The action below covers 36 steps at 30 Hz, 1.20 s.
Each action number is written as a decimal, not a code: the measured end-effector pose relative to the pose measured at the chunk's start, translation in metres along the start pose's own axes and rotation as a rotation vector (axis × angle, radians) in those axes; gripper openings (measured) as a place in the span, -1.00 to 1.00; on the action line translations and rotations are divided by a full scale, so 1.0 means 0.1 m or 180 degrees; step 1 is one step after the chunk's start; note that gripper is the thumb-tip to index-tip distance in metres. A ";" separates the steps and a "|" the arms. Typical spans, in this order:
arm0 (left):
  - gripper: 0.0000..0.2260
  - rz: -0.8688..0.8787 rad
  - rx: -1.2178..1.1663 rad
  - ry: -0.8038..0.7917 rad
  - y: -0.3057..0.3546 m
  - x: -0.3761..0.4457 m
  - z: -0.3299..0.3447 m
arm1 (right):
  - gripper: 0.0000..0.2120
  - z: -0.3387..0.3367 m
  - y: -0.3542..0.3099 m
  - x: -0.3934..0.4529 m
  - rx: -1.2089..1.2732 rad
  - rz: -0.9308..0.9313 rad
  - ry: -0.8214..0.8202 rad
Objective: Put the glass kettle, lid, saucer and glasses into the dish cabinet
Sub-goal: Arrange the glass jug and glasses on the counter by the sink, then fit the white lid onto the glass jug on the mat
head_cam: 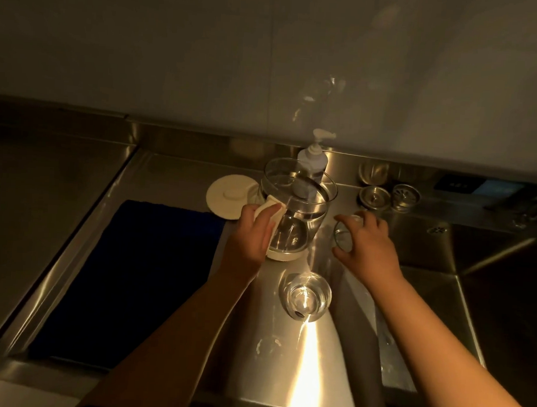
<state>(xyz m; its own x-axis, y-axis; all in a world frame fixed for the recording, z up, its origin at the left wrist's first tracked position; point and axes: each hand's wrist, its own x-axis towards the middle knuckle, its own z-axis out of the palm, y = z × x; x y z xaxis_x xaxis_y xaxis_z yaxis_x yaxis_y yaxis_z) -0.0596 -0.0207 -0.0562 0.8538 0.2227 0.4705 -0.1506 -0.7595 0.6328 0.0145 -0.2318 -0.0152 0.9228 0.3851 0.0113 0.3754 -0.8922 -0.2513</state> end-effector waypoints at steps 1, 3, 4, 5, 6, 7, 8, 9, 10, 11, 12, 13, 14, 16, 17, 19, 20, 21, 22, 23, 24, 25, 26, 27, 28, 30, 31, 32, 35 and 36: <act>-0.69 -0.0097 -0.0001 -0.0033 0.00 0.00 -0.01 | -0.39 -0.01 -0.02 -0.02 -0.0008 -0.0027 0.0023; -0.68 -0.0245 0.0125 -0.0056 0.02 0.06 -0.05 | -0.39 -0.05 -0.06 -0.07 -0.0036 -0.0077 0.0071; -0.68 -0.0259 0.0195 -0.0075 0.03 0.09 -0.07 | -0.39 -0.07 -0.08 -0.08 -0.0047 -0.0102 0.0099; -0.67 -0.0250 0.0277 -0.0115 0.04 0.11 -0.10 | -0.38 -0.09 -0.10 -0.10 -0.0050 -0.0133 0.0130; -0.67 -0.0231 0.0375 -0.0104 0.05 0.12 -0.13 | -0.39 -0.12 -0.13 -0.12 -0.0047 -0.0176 0.0163; -0.67 -0.0220 0.0450 -0.0098 0.08 0.11 -0.16 | -0.39 -0.14 -0.16 -0.13 -0.0042 -0.0228 0.0196; -0.67 -0.0211 0.0477 -0.0064 0.10 0.09 -0.20 | -0.39 -0.17 -0.19 -0.14 -0.0037 -0.0283 0.0231; -0.67 -0.0232 0.0479 -0.0004 0.11 0.07 -0.24 | -0.38 -0.19 -0.22 -0.15 -0.0038 -0.0338 0.0261; -0.68 -0.0271 0.0465 0.0065 0.11 0.05 -0.29 | -0.37 -0.21 -0.26 -0.16 -0.0044 -0.0399 0.0287; -0.69 -0.0349 0.0436 0.0123 0.12 0.02 -0.35 | -0.37 -0.23 -0.31 -0.16 -0.0048 -0.0465 0.0313; -0.71 -0.0432 0.0393 0.0176 0.12 -0.01 -0.43 | -0.36 -0.24 -0.36 -0.17 -0.0047 -0.0535 0.0339; -0.72 -0.0476 0.0365 0.0242 0.10 -0.04 -0.51 | -0.35 -0.25 -0.42 -0.17 -0.0046 -0.0596 0.0359; -0.72 -0.0485 0.0343 0.0316 0.08 -0.07 -0.60 | -0.35 -0.25 -0.48 -0.18 -0.0042 -0.0645 0.0371; -0.73 -0.0445 0.0343 0.0406 0.05 -0.15 -0.80 | -0.35 -0.23 -0.64 -0.21 -0.0010 -0.0741 0.0395; -0.74 -0.0412 0.0373 0.0431 0.03 -0.18 -0.90 | -0.35 -0.22 -0.73 -0.22 0.0001 -0.0797 0.0404; -0.74 -0.0382 0.0440 0.0438 -0.02 -0.25 -1.10 | -0.35 -0.18 -0.92 -0.25 0.0029 -0.0913 0.0397; -0.74 -0.0393 0.0456 0.0425 -0.05 -0.28 -1.21 | -0.35 -0.16 -1.02 -0.26 0.0070 -0.0969 0.0372; -0.73 -0.0412 0.0468 0.0421 -0.09 -0.32 -1.31 | -0.35 -0.14 -1.13 -0.28 0.0110 -0.1025 0.0328; -0.73 -0.0444 0.0482 0.0425 -0.13 -0.36 -1.42 | -0.36 -0.12 -1.24 -0.29 0.0116 -0.1084 0.0276; -0.73 -0.0483 0.0495 0.0431 -0.17 -0.41 -1.53 | -0.36 -0.09 -1.35 -0.31 0.0095 -0.1145 0.0229; -0.72 -0.0526 0.0504 0.0432 -0.21 -0.44 -1.64 | -0.36 -0.07 -1.46 -0.33 0.0076 -0.1198 0.0196; -0.72 -0.0567 0.0521 0.0421 -0.26 -0.49 -1.74 | -0.36 -0.04 -1.58 -0.34 0.0074 -0.1237 0.0173; -0.72 -0.0606 0.0556 0.0391 -0.31 -0.53 -1.85 | -0.37 -0.01 -1.69 -0.35 0.0072 -0.1263 0.0153; -0.71 -0.0635 0.0603 0.0346 -0.36 -0.56 -1.95 | -0.37 0.03 -1.81 -0.36 0.0063 -0.1281 0.0133; -0.71 -0.0635 0.0639 0.0302 -0.41 -0.60 -2.06 | -0.37 0.07 -1.93 -0.37 0.0056 -0.1289 0.0106; -0.72 -0.0580 0.0625 0.0245 -0.52 -0.65 -2.27 | -0.37 0.15 -2.15 -0.40 0.0058 -0.1282 0.0044; -0.73 -0.0567 0.0602 0.0213 -0.58 -0.68 -2.37 | -0.37 0.20 -2.25 -0.41 0.0059 -0.1275 0.0021; -0.74 -0.0560 0.0588 0.0179 -0.64 -0.70 -2.47 | -0.36 0.26 -2.34 -0.43 0.0074 -0.1263 0.0004; -0.74 -0.0549 0.0628 0.0057 -0.83 -0.74 -2.73 | -0.35 0.43 -2.58 -0.47 0.0198 -0.1220 -0.0119; -0.74 -0.0543 0.0667 -0.0016 -0.89 -0.74 -2.80 | -0.34 0.49 -2.64 -0.49 0.0216 -0.1192 -0.0202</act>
<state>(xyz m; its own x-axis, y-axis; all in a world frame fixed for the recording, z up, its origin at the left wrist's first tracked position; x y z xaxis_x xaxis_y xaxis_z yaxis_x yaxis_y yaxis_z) -0.2494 0.2012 0.0251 0.8605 0.3556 0.3648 0.1015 -0.8213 0.5614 -0.1337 -0.0034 0.0030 0.7149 0.6971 0.0550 0.6769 -0.6701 -0.3045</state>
